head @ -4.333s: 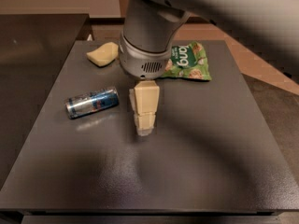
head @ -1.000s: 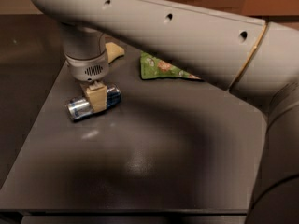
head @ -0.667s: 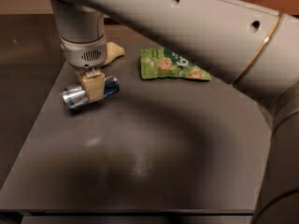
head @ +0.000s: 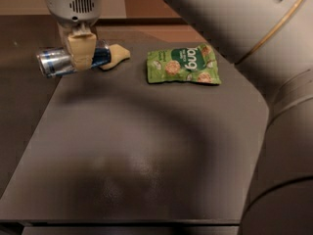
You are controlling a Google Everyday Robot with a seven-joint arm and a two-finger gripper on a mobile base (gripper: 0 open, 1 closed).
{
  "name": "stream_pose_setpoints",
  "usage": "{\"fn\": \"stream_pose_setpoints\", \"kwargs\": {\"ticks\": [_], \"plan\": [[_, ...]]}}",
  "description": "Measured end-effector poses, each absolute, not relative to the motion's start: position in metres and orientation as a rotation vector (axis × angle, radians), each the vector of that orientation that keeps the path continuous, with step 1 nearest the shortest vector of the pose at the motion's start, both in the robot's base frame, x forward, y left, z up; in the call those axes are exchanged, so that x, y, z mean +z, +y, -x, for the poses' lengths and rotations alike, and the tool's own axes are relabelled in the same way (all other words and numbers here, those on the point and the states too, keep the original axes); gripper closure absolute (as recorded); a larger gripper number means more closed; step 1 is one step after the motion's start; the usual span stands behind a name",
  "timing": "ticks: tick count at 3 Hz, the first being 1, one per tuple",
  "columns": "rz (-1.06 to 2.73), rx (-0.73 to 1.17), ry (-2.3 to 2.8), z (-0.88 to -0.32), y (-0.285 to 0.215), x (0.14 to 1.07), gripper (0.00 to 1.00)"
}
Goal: Pick redbull can
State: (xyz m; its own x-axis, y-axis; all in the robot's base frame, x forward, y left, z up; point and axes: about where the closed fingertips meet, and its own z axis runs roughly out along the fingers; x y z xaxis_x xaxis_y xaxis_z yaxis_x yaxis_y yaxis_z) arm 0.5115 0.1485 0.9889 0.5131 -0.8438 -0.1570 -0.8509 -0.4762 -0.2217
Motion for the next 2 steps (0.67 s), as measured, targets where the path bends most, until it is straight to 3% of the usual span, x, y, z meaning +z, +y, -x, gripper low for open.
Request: {"fn": "stream_pose_setpoints", "kwargs": {"ticks": [2], "plan": [[2.394, 0.078, 1.381, -0.5207, 0.1617, 1.0207, 1.0]]}}
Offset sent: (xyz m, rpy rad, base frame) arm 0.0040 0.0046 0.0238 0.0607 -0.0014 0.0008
